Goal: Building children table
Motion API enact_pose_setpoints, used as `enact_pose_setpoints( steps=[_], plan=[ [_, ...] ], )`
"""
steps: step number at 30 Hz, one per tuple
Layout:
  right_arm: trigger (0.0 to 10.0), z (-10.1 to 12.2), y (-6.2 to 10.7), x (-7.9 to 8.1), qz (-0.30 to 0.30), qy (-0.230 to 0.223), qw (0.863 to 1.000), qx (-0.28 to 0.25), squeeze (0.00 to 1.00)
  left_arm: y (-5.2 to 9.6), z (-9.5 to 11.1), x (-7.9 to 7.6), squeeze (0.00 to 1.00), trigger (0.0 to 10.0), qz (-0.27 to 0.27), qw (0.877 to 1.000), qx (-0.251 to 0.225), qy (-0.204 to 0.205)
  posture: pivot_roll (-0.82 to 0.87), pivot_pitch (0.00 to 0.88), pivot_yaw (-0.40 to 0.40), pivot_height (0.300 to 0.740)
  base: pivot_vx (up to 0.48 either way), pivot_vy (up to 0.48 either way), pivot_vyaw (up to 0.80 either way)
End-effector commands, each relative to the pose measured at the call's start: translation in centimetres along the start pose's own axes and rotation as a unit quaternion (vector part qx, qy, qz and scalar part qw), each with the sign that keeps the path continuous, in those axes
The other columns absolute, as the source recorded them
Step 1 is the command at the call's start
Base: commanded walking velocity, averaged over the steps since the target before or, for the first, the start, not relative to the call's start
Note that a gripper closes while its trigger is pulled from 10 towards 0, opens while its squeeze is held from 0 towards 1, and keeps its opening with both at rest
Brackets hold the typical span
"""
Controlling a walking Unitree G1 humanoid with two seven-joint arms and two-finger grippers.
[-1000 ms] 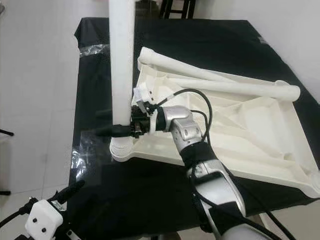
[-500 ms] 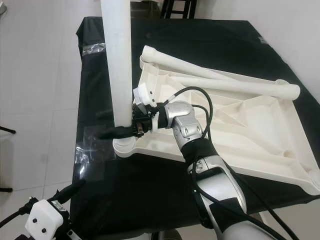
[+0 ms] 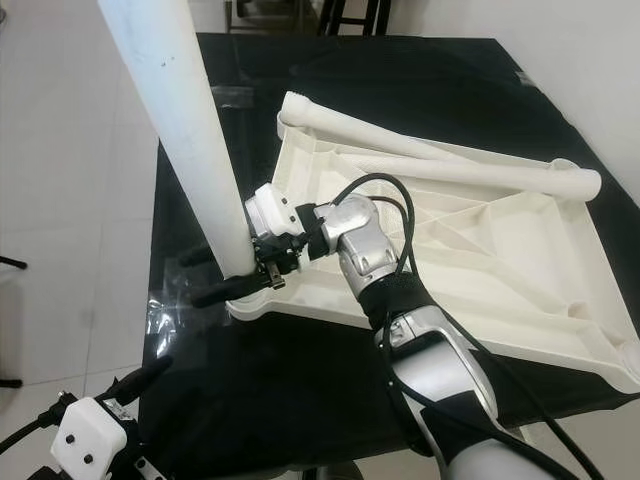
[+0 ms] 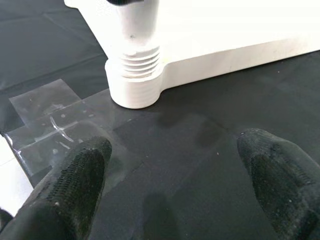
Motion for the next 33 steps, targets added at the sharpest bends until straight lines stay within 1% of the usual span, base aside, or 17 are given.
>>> enact_pose_setpoints(
  steps=[1,3,4,6,7,8,9,10,11,12,17,20,24,26,27,28,33],
  plan=[
    [10.0,-2.9,0.0,2.4,0.026,-0.07,0.997,0.035,0.0,0.1,-0.6,-0.1,0.0,10.0,0.001,1.0,0.013,0.006,0.34,0.258,-0.125,0.74,0.0,0.0,0.0],
    [10.0,-2.9,0.0,2.4,0.025,-0.072,0.996,0.034,0.0,0.1,-0.6,-0.1,0.0,10.0,0.001,1.0,0.013,0.006,0.34,0.258,-0.125,0.74,0.0,0.0,0.0],
    [10.0,-2.8,-0.1,2.0,0.014,-0.083,0.996,0.025,0.0,0.1,-0.6,-0.1,0.0,10.0,0.001,1.0,0.013,0.006,0.34,0.258,-0.126,0.74,0.0,0.0,0.0],
    [10.0,-2.2,-0.4,0.6,-0.033,-0.108,0.994,-0.005,0.0,0.1,-0.6,-0.1,0.0,10.0,0.0,1.0,0.013,0.006,0.34,0.258,-0.126,0.74,0.0,0.0,0.0],
    [10.0,-2.2,-0.4,0.6,-0.033,-0.108,0.994,-0.005,0.0,0.1,-0.6,-0.1,0.0,10.0,0.0,1.0,0.013,0.006,0.34,0.258,-0.126,0.74,0.0,0.0,0.0],
    [10.0,-2.1,-0.4,0.0,-0.055,-0.118,0.991,-0.017,0.0,0.1,-0.6,-0.1,0.0,10.0,0.0,1.0,0.013,0.006,0.34,0.258,-0.126,0.74,0.0,0.0,0.0],
    [10.0,-2.1,-0.4,0.0,-0.055,-0.118,0.991,-0.017,0.0,0.1,-0.6,-0.1,0.0,10.0,0.0,1.0,0.013,0.006,0.34,0.258,-0.126,0.74,0.0,0.0,0.0],
    [10.0,-2.5,-0.5,-0.5,-0.083,-0.134,0.987,-0.016,0.0,0.1,-0.6,-0.1,0.0,10.0,-0.001,1.0,0.014,0.006,0.33,0.26,-0.124,0.74,0.0,0.0,0.0],
    [10.0,-2.5,-0.5,-0.5,-0.083,-0.134,0.987,-0.016,0.0,0.1,-0.6,-0.1,0.0,10.0,-0.001,1.0,0.014,0.006,0.33,0.26,-0.124,0.74,0.0,0.0,0.0],
    [10.0,-3.0,-0.5,-0.9,-0.108,-0.141,0.984,-0.008,0.0,0.1,-0.6,-0.1,0.0,10.0,-0.001,1.0,0.014,0.006,0.33,0.26,-0.124,0.74,0.0,0.0,0.0],
    [10.0,-3.7,-0.6,-0.8,-0.134,-0.146,0.98,0.0,0.0,0.2,-0.6,0.0,0.0,10.0,0.0,1.0,0.015,0.006,0.33,0.262,-0.124,0.74,0.0,0.0,0.0],
    [10.0,-3.9,-0.8,-0.2,-0.153,-0.145,0.977,-0.002,0.0,0.2,-0.6,0.1,0.0,10.0,0.001,1.0,0.016,0.005,0.33,0.263,-0.118,0.74,0.0,0.0,0.0],
    [10.0,-4.1,-0.8,-0.1,-0.174,-0.147,0.974,-0.001,0.0,0.3,-0.6,0.1,0.0,10.0,0.0,1.0,0.017,0.006,0.32,0.264,-0.113,0.74,0.0,0.0,0.0],
    [10.0,-4.3,-0.8,-0.1,-0.206,-0.148,0.967,0.003,0.0,0.3,-0.6,0.1,0.0,10.0,-0.001,1.0,0.018,0.006,0.32,0.265,-0.113,0.74,0.0,0.0,0.0],
    [10.0,-4.3,-0.8,-0.1,-0.206,-0.148,0.967,0.003,0.0,0.3,-0.6,0.1,0.0,10.0,-0.001,1.0,0.018,0.006,0.32,0.265,-0.113,0.74,0.0,0.0,0.0],
    [10.0,-4.8,-0.7,-0.1,-0.241,-0.15,0.959,0.017,0.0,0.3,-0.7,0.1,0.0,10.0,-0.002,1.0,0.019,0.006,0.32,0.265,-0.112,0.74,0.0,0.0,0.0],
    [10.0,-5.2,-0.5,-0.2,-0.266,-0.153,0.951,0.032,0.0,0.3,-0.7,0.1,0.0,10.0,-0.002,1.0,0.019,0.006,0.32,0.265,-0.112,0.74,0.0,0.0,0.0]
  ],
)
Point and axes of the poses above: a point about 5 cm out from each wrist's last joint towards the gripper, its own y axis pointing back from the gripper into the wrist, its own z axis along the axis of the wrist's last joint, x = y × z, the point moved 6 cm from there along -y, pointing out of the wrist towards the gripper, and after that the axes turned 13 degrees about y, right-handed, at the moved point
